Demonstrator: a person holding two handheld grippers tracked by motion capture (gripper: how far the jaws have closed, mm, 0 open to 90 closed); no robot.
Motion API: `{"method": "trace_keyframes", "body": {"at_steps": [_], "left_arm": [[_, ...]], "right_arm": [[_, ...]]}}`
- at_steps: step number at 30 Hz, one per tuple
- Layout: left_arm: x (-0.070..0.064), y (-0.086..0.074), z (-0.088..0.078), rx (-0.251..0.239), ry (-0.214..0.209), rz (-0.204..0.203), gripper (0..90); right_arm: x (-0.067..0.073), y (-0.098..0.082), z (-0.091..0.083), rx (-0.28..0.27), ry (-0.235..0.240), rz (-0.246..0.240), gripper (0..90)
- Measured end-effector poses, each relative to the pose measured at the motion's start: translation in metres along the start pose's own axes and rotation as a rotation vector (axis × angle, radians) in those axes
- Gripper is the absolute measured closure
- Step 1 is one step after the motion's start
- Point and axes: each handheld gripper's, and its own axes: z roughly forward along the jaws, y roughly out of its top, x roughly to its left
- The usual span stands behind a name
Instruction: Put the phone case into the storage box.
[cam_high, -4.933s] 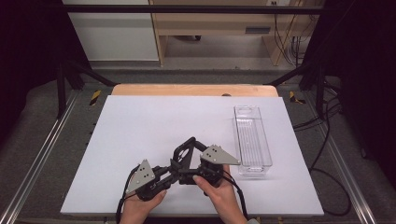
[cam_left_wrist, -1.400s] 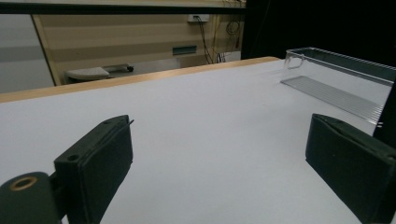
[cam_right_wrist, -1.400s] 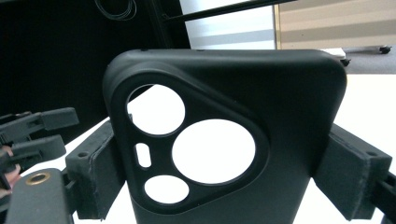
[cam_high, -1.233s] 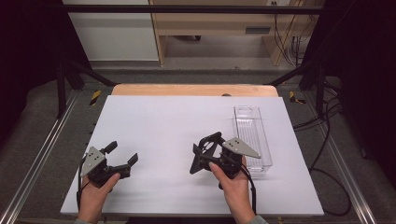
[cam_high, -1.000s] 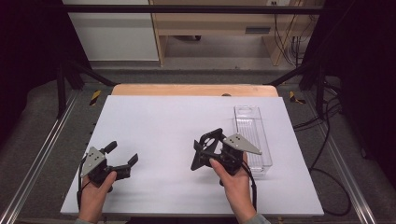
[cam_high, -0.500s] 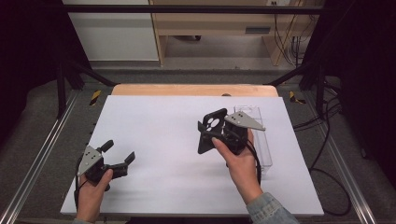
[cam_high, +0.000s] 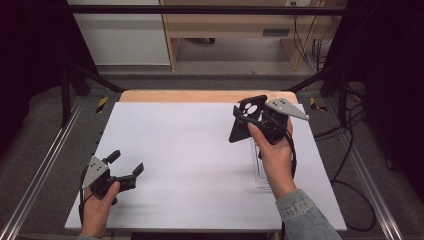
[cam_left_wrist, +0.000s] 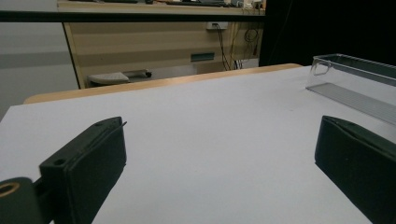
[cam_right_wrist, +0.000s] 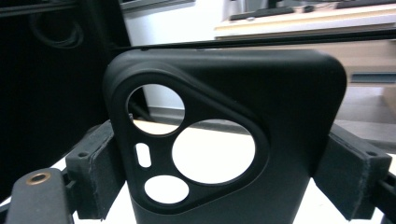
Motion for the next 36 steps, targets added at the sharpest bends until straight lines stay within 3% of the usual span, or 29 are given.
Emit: {"method": "trace_keyframes", "body": {"at_steps": [5, 8, 13, 16, 17, 28, 31, 36], "left_arm": [[-0.001, -0.001, 0.000, 0.008, 0.016, -0.006, 1.9], [-0.003, -0.001, 0.002, 0.003, 0.008, -0.040, 1.8], [-0.003, -0.001, 0.003, -0.003, -0.005, -0.045, 1.9], [-0.002, 0.000, 0.003, -0.001, -0.009, -0.043, 1.9], [-0.002, 0.000, 0.003, -0.006, -0.009, -0.060, 1.9], [-0.002, 0.000, 0.002, -0.004, -0.011, -0.045, 2.0], [0.001, -0.003, 0.000, -0.015, -0.004, -0.067, 2.1], [0.004, -0.002, -0.001, -0.017, -0.002, -0.076, 2.3]], "right_arm": [[-0.022, 0.011, 0.006, 0.008, -0.073, -0.014, 13.7], [-0.034, 0.012, 0.008, 0.007, -0.116, -0.030, 13.7], [-0.050, 0.011, 0.014, 0.000, -0.154, -0.039, 13.6], [-0.054, 0.010, 0.015, -0.009, -0.165, -0.031, 13.6], [-0.055, 0.009, 0.014, -0.013, -0.167, -0.031, 13.6], [-0.065, 0.009, 0.020, 0.001, -0.199, -0.026, 13.6], [-0.071, 0.009, 0.025, 0.006, -0.209, -0.008, 13.5], [-0.071, 0.011, 0.032, 0.010, -0.229, -0.024, 13.5]]}}
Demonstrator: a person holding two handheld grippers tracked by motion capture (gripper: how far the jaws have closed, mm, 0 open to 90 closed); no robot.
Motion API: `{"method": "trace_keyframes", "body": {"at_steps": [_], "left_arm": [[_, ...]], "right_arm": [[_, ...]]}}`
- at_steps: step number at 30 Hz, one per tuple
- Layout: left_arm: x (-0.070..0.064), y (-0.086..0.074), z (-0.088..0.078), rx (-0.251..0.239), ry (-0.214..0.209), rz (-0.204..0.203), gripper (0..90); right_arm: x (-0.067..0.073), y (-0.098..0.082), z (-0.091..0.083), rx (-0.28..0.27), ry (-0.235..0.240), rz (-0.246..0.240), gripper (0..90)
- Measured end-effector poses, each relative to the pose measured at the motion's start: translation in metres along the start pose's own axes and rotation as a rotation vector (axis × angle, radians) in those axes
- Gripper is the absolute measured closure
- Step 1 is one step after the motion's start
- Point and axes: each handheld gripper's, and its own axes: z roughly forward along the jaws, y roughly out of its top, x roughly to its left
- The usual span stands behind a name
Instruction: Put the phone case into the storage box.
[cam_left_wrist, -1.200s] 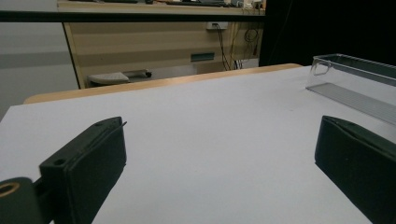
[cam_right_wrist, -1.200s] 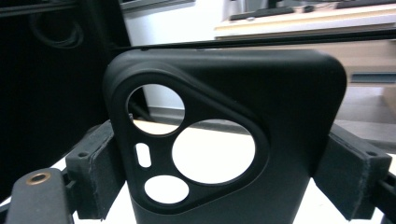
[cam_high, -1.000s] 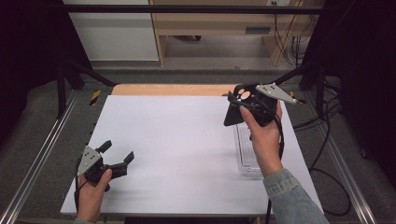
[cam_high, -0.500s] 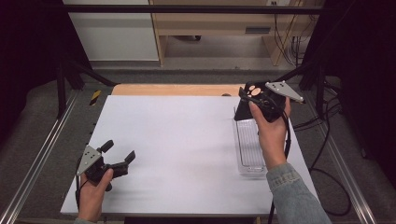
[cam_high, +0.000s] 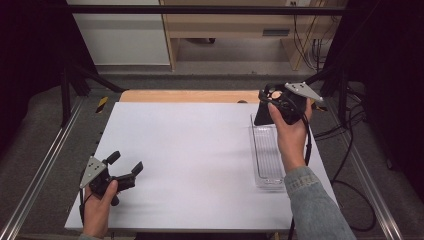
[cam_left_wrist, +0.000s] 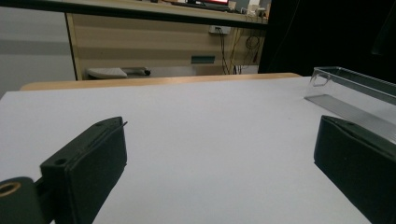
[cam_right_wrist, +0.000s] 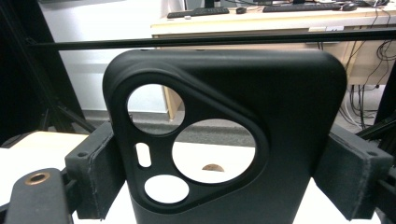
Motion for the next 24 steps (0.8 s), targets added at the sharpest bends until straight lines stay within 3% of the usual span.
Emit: {"method": "trace_keyframes", "body": {"at_steps": [8, 14, 24], "left_arm": [[-0.002, 0.002, -0.004, -0.024, 0.014, 0.032, 2.5], [-0.003, 0.000, -0.002, -0.010, 0.017, 0.048, 2.5], [-0.001, 0.001, -0.003, -0.021, 0.021, 0.034, 2.5]], "right_arm": [[-0.009, 0.002, 0.021, 0.017, -0.042, 0.007, 13.6], [-0.020, -0.001, 0.037, 0.031, -0.090, 0.024, 13.5], [-0.024, -0.006, 0.049, 0.051, -0.112, 0.023, 13.5]]}}
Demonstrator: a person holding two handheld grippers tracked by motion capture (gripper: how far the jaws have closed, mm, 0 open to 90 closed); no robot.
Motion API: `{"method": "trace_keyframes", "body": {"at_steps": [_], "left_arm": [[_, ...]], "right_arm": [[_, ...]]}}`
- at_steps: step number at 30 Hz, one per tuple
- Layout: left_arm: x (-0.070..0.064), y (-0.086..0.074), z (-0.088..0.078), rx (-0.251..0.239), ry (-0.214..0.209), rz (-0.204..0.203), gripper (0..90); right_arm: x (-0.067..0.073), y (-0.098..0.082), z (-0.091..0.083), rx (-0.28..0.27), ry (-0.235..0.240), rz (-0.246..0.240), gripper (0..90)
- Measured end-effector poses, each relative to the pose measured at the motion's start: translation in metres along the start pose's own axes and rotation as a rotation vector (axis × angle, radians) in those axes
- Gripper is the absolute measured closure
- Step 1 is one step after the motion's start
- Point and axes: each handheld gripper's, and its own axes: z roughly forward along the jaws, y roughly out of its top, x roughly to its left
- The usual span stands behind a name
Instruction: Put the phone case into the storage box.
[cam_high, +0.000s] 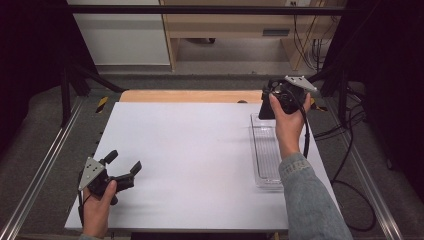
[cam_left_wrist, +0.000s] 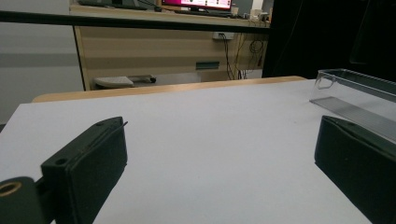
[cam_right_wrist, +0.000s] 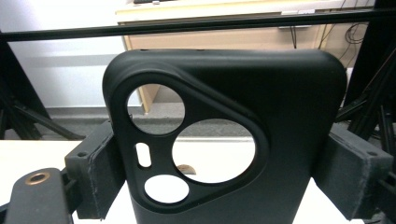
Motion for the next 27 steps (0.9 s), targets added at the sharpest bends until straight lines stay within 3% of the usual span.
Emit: {"method": "trace_keyframes", "body": {"at_steps": [8, 17, 27], "left_arm": [[0.000, -0.001, 0.002, 0.003, -0.011, 0.001, 2.5], [-0.001, 0.002, 0.000, -0.014, -0.002, 0.018, 2.5], [0.000, 0.001, 0.001, -0.008, -0.004, 0.018, 2.5]], "right_arm": [[0.001, -0.005, 0.012, 0.014, -0.019, 0.007, 13.4], [0.010, -0.018, 0.030, 0.037, -0.005, -0.001, 13.3], [0.012, -0.025, 0.039, 0.065, -0.013, -0.010, 13.3]]}}
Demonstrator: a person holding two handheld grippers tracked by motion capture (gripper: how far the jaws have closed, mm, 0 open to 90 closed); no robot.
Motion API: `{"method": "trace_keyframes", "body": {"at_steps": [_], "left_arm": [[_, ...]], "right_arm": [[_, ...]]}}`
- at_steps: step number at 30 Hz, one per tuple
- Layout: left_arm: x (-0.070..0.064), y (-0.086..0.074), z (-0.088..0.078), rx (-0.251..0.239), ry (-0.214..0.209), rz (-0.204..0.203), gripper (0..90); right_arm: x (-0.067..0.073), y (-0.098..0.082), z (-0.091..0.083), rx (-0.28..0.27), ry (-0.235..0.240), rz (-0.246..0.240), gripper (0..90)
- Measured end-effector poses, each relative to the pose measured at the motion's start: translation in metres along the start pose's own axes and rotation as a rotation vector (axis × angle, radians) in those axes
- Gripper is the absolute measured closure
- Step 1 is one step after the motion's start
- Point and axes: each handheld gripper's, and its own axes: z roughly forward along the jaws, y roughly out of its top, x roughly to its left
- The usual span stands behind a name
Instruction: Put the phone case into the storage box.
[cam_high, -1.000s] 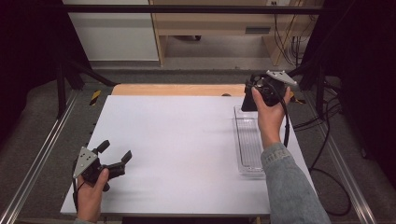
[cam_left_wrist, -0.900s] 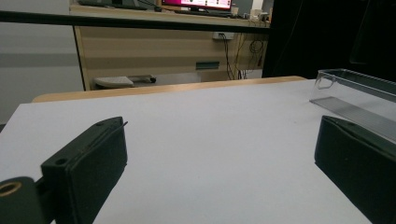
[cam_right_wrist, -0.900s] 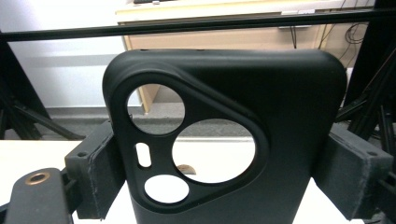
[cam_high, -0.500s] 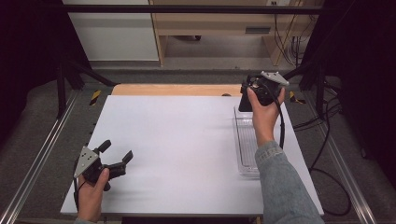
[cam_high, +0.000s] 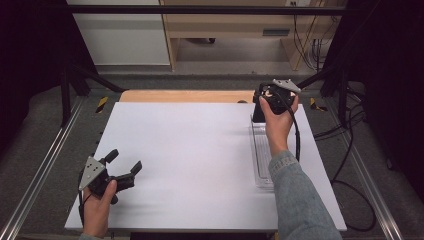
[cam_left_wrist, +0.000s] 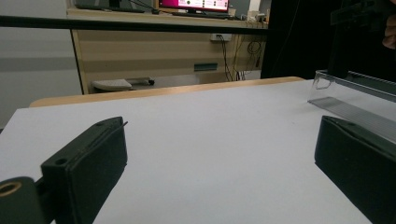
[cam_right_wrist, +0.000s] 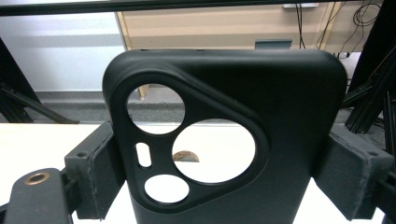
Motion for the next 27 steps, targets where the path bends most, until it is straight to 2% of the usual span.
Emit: {"method": "trace_keyframes", "body": {"at_steps": [8, 27], "left_arm": [[0.001, 0.001, 0.000, -0.010, -0.002, -0.004, 2.5], [0.000, -0.001, 0.004, 0.003, -0.017, 0.003, 2.3]], "right_arm": [[-0.001, -0.004, 0.005, 0.011, -0.007, -0.013, 13.4], [0.006, -0.016, 0.013, 0.021, -0.039, -0.034, 13.2]]}}
